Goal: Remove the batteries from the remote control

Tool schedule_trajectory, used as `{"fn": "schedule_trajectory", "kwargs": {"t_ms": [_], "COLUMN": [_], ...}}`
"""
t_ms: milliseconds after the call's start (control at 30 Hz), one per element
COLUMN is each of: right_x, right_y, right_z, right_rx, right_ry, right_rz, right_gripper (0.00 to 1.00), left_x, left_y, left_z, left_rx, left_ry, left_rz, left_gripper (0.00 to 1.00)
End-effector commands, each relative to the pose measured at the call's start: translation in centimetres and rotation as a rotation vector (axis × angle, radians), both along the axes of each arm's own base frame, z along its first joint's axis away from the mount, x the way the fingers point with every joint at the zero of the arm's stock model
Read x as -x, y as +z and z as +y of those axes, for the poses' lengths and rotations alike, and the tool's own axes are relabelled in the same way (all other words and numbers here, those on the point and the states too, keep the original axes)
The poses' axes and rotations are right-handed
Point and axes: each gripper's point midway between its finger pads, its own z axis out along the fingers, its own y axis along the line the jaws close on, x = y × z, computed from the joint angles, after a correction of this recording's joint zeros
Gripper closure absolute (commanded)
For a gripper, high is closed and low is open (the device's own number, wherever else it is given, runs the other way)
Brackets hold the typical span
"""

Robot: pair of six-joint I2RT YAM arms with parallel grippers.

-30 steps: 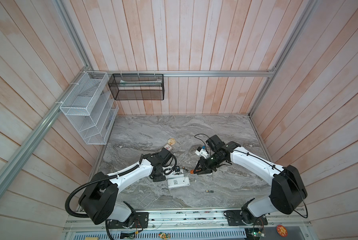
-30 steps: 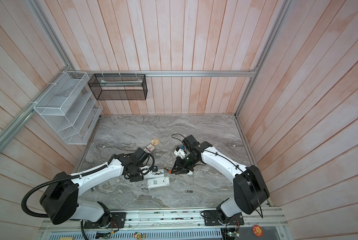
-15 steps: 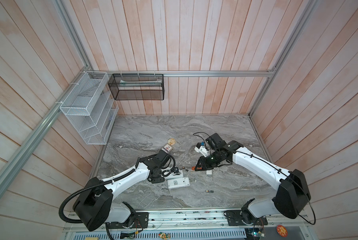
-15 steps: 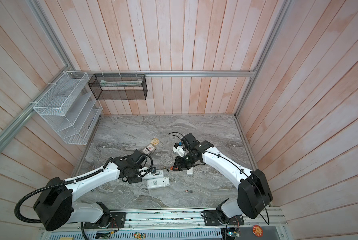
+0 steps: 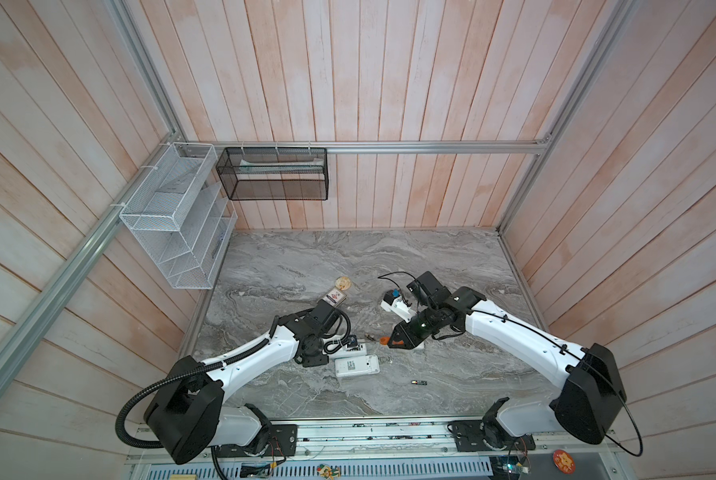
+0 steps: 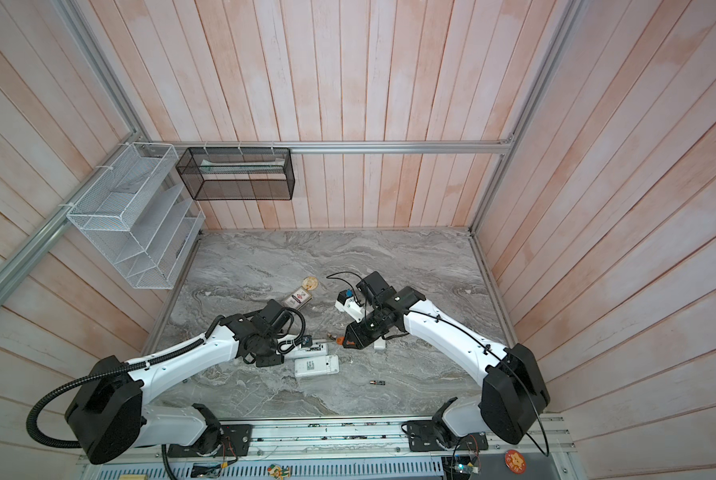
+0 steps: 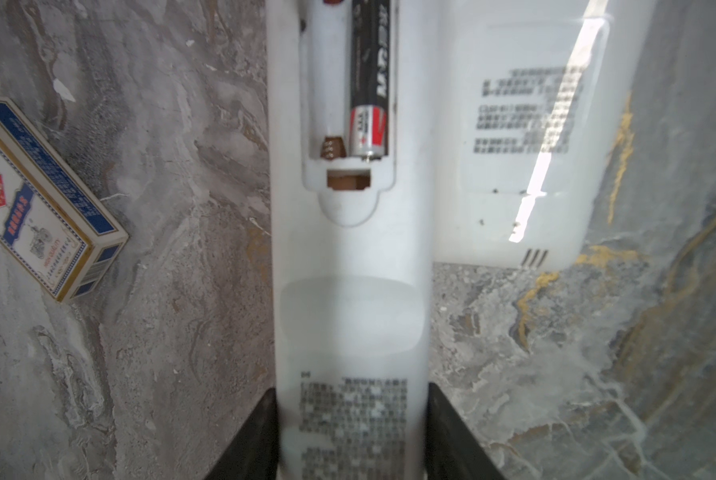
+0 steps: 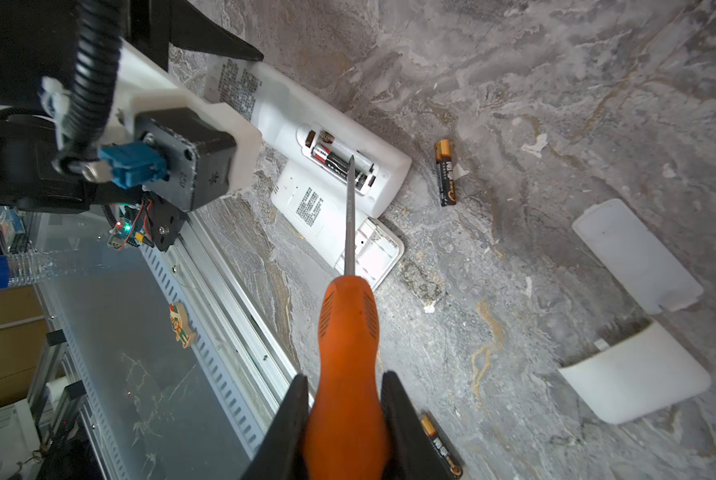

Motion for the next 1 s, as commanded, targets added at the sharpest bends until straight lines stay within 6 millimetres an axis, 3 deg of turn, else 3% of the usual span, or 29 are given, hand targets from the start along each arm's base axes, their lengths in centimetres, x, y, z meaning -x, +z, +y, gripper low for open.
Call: {"fn": "schedule_trajectory", "kwargs": {"t_ms": [0, 200, 233, 333, 567, 600, 633, 667, 967], "right_x": [0.2, -0.4, -0.6, -1.0, -1.7, -1.8, -2.0, -2.1, -5.3], "right_y": [-0.6, -0.4, -0.4, -0.5, 1.3, 1.6, 1.8, 1.9, 1.6], "right_z": [-1.0, -0.8, -0.8, -0.8, -0.4, -0.4, -0.5, -0.6, -0.3], "right_rx": [0.067, 0.065, 0.072, 0.092, 0.062, 0.056, 0.051, 0.049, 0.039], "right_ry": [0.028, 0.014, 0.009, 0.001, -0.014, -0.021, -0.029, -0.035, -0.069], "right_rz": [-0.032, -0.046, -0.047, -0.044, -0.072, -0.077, -0.078, -0.078, -0.058], "right_gripper": [0.97, 0.97, 0.97, 0.97, 0.97, 0.97, 0.97, 0.97, 0.97], "left_x": [0.6, 0.0, -0.2, -0.6, -2.2, -2.5, -2.8, -3.1, -3.2], "left_y": [0.1, -0.4, -0.6, -1.4, -3.1, -3.1, -3.0, -2.8, -0.4], "left_z": [-0.3, -0.2, -0.2, -0.4, 0.1, 0.2, 0.3, 0.4, 0.6], "left_rx": [0.021, 0.0, -0.004, -0.012, -0.02, -0.013, -0.007, 0.0, 0.083], "left_ry": [-0.032, -0.029, -0.03, -0.047, -0.022, -0.005, 0.011, 0.024, 0.213], "left_rz": [0.008, -0.01, -0.016, -0.028, -0.083, -0.09, -0.095, -0.101, -0.095], "left_gripper": [1.0, 1.0, 0.96, 0.68, 0.35, 0.27, 0.1, 0.0, 0.0]}}
